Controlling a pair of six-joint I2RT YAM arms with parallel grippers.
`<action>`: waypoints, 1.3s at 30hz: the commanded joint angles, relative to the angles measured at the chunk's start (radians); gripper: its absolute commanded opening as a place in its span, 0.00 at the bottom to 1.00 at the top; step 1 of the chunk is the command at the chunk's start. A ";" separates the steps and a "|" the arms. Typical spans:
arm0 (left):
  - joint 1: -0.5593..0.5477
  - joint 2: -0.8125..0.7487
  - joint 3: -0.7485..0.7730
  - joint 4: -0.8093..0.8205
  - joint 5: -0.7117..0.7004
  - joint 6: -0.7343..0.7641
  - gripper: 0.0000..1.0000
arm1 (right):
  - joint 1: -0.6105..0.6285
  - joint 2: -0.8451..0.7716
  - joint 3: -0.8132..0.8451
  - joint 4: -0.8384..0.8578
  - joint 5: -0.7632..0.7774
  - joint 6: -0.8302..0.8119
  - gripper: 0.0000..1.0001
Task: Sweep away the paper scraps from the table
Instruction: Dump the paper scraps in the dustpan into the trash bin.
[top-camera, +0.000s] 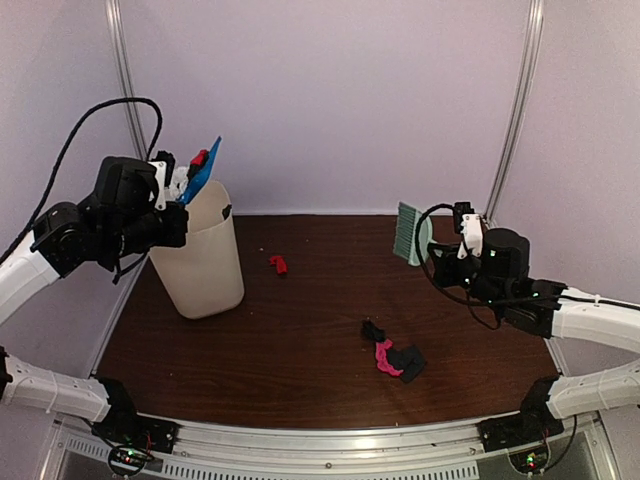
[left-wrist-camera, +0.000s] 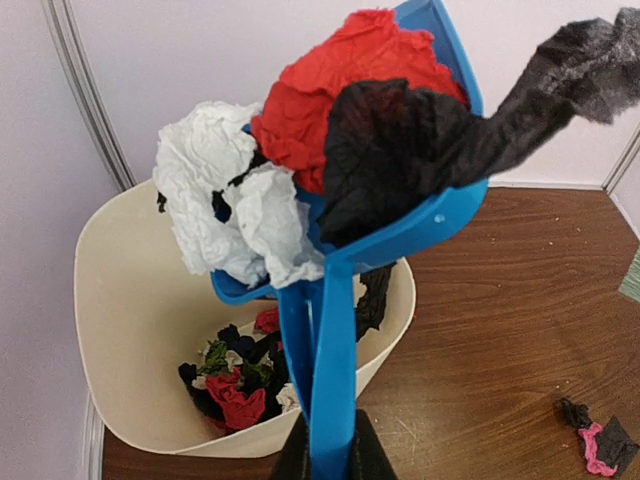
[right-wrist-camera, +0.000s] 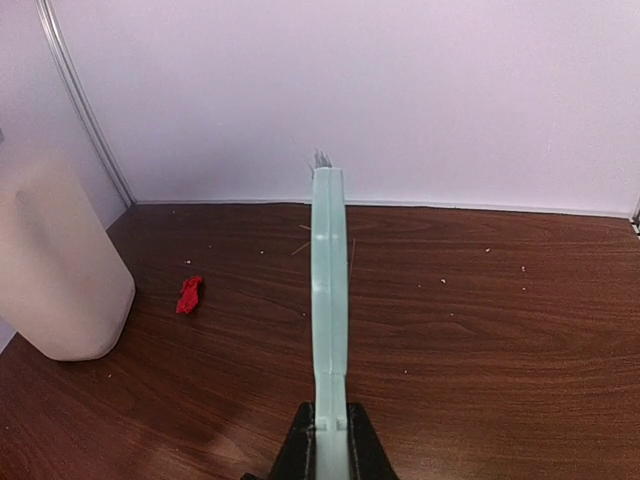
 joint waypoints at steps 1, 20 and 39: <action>0.061 -0.023 -0.030 0.119 0.150 -0.065 0.00 | -0.004 -0.011 -0.006 0.050 -0.015 0.019 0.00; 0.269 -0.037 -0.115 0.281 0.620 -0.280 0.00 | -0.003 -0.034 -0.013 0.046 -0.027 0.018 0.00; 0.336 -0.123 -0.104 0.382 0.723 -0.455 0.00 | -0.001 0.158 0.175 0.047 -0.250 0.097 0.00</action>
